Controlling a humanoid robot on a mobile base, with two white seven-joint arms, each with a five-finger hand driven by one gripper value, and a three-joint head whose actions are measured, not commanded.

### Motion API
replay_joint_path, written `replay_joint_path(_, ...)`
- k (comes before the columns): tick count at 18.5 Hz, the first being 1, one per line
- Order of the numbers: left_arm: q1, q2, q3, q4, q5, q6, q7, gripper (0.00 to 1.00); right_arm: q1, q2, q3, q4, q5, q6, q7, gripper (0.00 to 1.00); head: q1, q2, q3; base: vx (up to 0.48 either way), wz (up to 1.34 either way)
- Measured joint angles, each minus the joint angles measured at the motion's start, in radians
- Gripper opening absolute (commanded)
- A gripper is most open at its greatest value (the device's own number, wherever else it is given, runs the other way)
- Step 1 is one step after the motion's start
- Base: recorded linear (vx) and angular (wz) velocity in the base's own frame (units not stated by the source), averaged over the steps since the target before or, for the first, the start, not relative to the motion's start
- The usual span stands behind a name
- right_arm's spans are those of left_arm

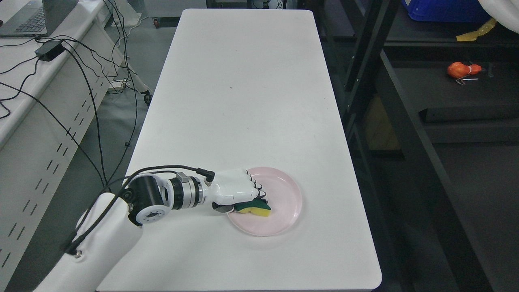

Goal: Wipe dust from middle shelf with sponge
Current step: 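Grasp the sponge with the left hand and lift it off the plate, then hold the sponge in the left hand while turning toward the metal shelf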

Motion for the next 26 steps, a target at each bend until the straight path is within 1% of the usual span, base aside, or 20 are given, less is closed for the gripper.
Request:
replay_joint_path(1,0.004,-0.004,0.021,0.002,0.019,-0.007,-0.010,0.00,0.000,0.000,0.000,0.000,0.000,0.000,0.000,1.00,0.0000,0.000,0.000,0.000,0.00)
replay_joint_path(3,0.010,-0.016,0.072,0.003,0.077,-0.012,-0.011,0.00,0.000,0.000,0.000,0.000,0.000,0.000,0.000,1.00,0.0000,0.000,0.000,0.000,0.00)
replay_joint_path(6,0.021,-0.045,0.169,0.005,0.221,-0.007,-0.008,0.00,0.000,0.000,0.000,0.000,0.000,-0.001,-0.001,1.00,0.0000,0.000,0.000,0.000,0.00)
replay_joint_path(9,0.045,-0.091,0.281,0.008,0.387,0.084,-0.002,0.00,0.000,0.000,0.000,0.000,0.000,-0.001,-0.003,1.00,0.0000,0.000,0.000,-0.011,0.00)
replay_joint_path(11,0.061,-0.134,0.373,0.008,0.504,0.185,0.009,0.01,0.000,0.000,0.000,0.000,0.000,-0.001,-0.004,1.00,0.0000,0.000,0.000,-0.055,-0.01)
replay_joint_path(13,0.075,-0.169,0.460,0.009,0.612,0.283,0.059,0.02,0.000,0.000,0.000,0.000,0.000,-0.001,-0.004,1.00,0.0000,0.000,0.000,-0.108,-0.04)
replay_joint_path(16,0.116,-0.214,0.574,0.009,0.764,0.390,0.214,0.01,0.000,0.000,0.000,0.000,0.000,-0.001,-0.001,1.00,0.0000,0.000,0.000,-0.142,-0.08)
replay_joint_path(19,0.163,-0.248,0.657,0.007,0.861,0.431,0.364,0.01,0.000,0.000,0.000,0.000,0.000,-0.001,0.000,1.00,0.0000,0.000,0.000,-0.176,-0.09)
replay_joint_path(20,0.180,-0.258,0.682,0.003,0.889,0.447,0.395,0.01,0.001,0.000,0.000,0.000,0.000,-0.001,0.000,1.00,0.0000,0.000,0.000,-0.177,-0.05)
replay_joint_path(22,0.216,-0.275,0.721,-0.010,0.933,0.471,0.426,0.01,0.000,0.000,0.000,0.000,0.000,-0.001,0.001,1.00,0.0000,0.000,0.000,-0.210,0.08)
replay_joint_path(26,0.277,-0.299,0.780,-0.039,0.988,0.477,0.445,0.01,0.000,0.000,0.000,0.000,0.000,-0.001,0.002,1.00,0.0000,0.000,0.000,-0.236,0.20)
